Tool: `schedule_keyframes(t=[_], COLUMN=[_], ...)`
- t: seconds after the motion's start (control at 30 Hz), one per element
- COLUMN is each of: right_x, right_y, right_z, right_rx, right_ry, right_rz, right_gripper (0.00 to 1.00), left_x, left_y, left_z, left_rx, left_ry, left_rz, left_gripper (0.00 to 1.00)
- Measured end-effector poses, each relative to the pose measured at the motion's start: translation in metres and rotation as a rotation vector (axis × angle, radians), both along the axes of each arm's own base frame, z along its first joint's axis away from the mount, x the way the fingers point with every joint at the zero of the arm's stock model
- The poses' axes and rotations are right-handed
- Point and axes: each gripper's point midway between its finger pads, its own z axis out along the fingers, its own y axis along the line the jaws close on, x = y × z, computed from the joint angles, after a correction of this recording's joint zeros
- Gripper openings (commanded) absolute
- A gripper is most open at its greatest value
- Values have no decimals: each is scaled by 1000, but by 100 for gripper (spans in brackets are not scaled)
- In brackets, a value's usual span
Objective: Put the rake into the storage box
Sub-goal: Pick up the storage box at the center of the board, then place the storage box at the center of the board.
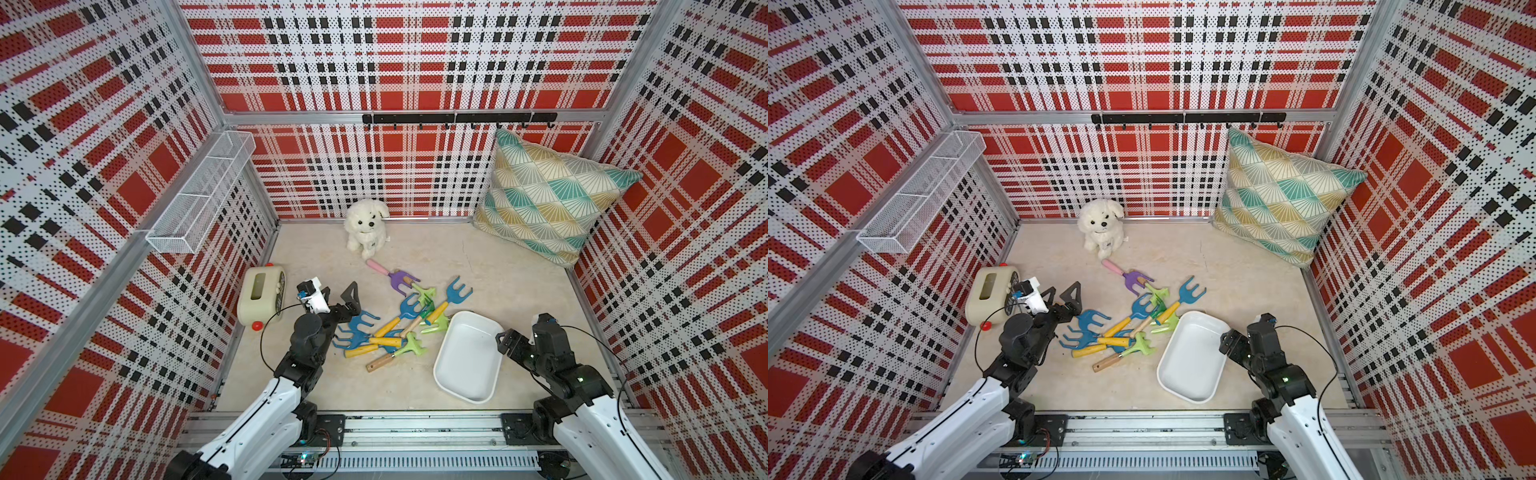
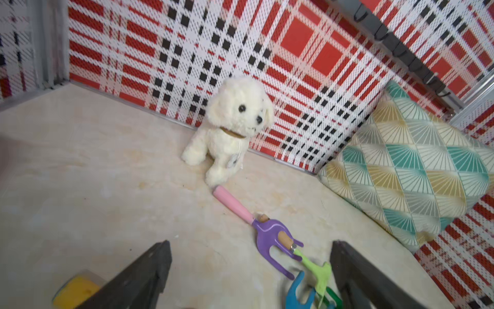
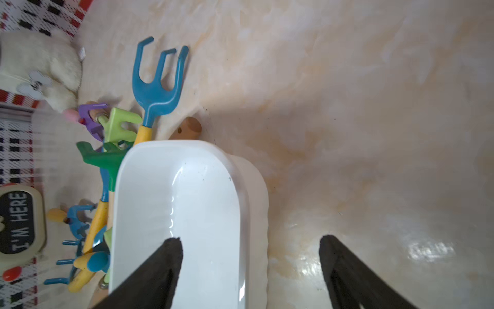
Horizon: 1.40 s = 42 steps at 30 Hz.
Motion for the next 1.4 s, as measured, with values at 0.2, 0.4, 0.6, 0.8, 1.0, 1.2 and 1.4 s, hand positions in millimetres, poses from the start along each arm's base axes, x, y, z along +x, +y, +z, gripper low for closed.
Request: schedule_keyframes(t=[0.2,0.4,0.6,0.8,1.0,1.2,1.4], right_x=[-7,3,28,61,83,98,108], right_y=[18,22,19,-14,-86,-127,-128], right_z=[-30,-38,-13,24,60,70,40], right_rx=[-115,-220,-277,-289,-290,-307,-332], right_ry=[122,163,101,33,-10,18,142], right_rz=[68,61,7,-102,-340,-466,-424], right_gripper=[59,26,4,1,1,1,8], left_x=[-1,-1,3,4,3,2,1], left_y=[-9,-10,-3,-5,-5,-5,-7], left_z=[-6,-6,-5,-7,-8,-9,-6], left_rx=[-20,-40,-85,-94,-108,-120,-126], left_ry=[27,33,29,36,30,24,12], left_rz=[-49,-61,-45,-57,-55,-56,-70], left_gripper=[99,99,99,99,99,99,99])
